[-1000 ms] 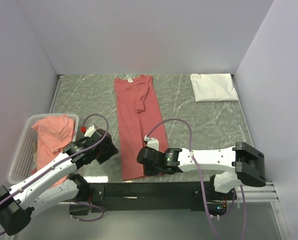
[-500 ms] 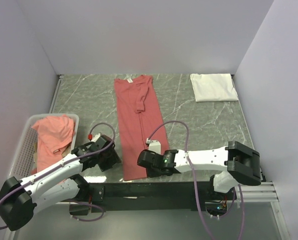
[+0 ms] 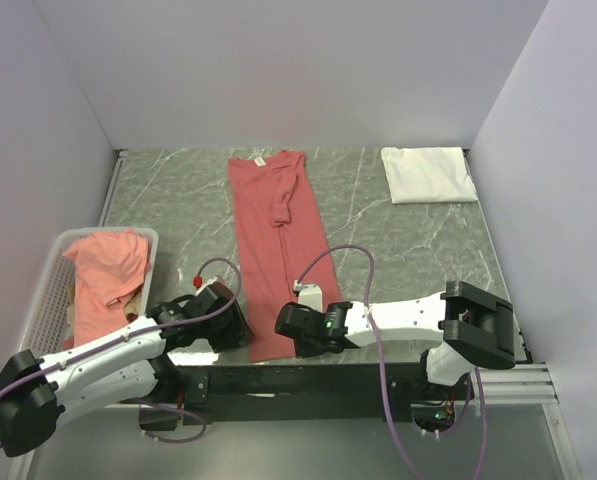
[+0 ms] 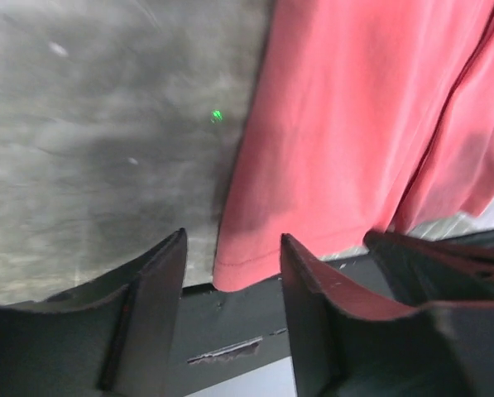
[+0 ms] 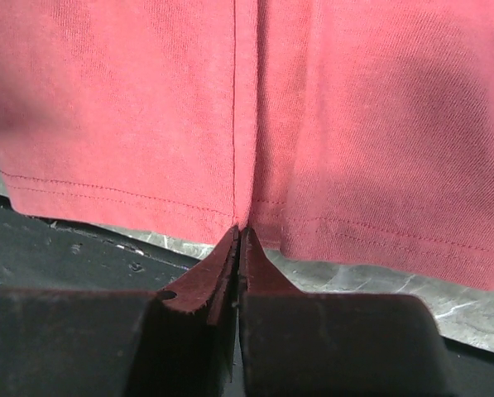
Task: Fold and stack the t-shirts
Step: Fold the tshirt
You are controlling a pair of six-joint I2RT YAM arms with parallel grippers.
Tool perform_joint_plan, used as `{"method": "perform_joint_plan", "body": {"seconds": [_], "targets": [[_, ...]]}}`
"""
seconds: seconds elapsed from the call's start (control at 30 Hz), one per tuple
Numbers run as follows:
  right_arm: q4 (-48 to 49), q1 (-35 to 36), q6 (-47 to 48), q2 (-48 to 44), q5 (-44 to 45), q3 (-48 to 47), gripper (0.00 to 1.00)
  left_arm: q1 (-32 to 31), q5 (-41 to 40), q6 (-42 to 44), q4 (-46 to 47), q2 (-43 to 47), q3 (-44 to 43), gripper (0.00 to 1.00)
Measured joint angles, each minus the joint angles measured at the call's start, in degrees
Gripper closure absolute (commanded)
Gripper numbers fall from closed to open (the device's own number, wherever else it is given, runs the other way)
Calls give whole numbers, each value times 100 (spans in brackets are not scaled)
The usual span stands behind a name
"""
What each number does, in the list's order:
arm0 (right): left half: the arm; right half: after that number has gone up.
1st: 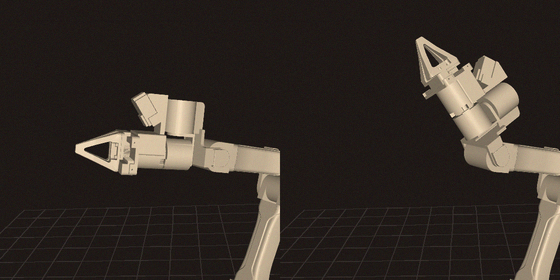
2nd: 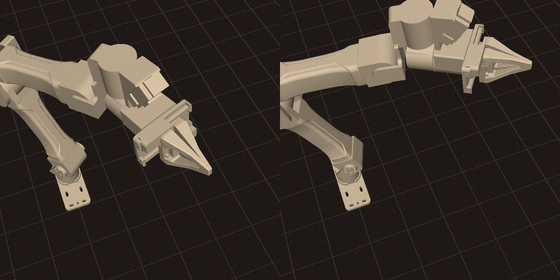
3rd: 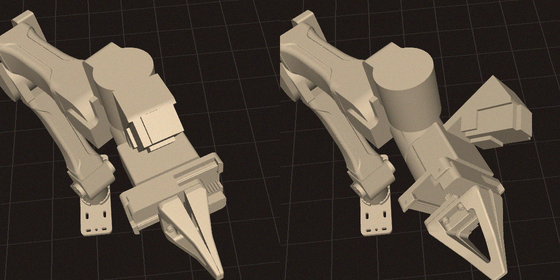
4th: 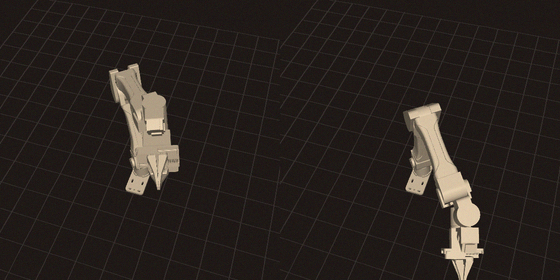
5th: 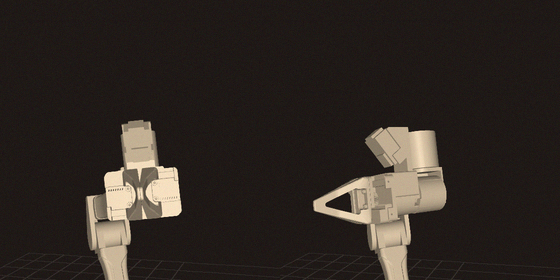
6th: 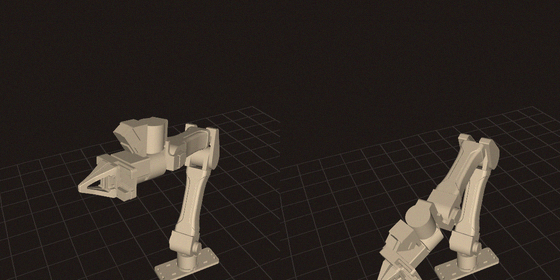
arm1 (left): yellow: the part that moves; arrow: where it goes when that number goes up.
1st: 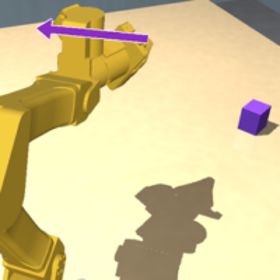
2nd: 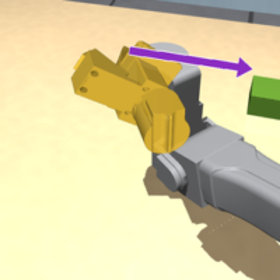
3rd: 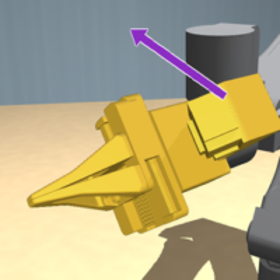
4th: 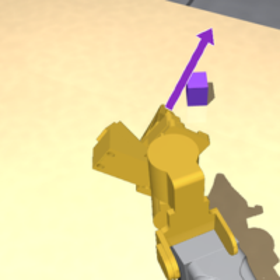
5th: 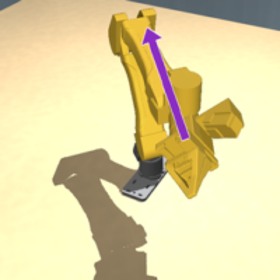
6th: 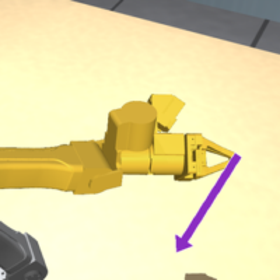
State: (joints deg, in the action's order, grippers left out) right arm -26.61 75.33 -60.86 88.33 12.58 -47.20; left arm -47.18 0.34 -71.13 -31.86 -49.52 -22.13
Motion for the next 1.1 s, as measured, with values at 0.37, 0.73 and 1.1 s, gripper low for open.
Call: {"method": "perform_joint_plan", "body": {"seconds": [0.37, 0.73, 1.1], "targets": [[-39, -140, 4, -70, 2, 0, 92, -721, 140, -275, 535, -603, 111, 71], [-262, -173, 13, -498, 57, -2, 82, -1019, 140, -516, 382, -870, -221, 99], [-391, -385, 203, -1158, 17, 107, 50, -1029, 280, -450, -70, -1025, -363, 99]]}}
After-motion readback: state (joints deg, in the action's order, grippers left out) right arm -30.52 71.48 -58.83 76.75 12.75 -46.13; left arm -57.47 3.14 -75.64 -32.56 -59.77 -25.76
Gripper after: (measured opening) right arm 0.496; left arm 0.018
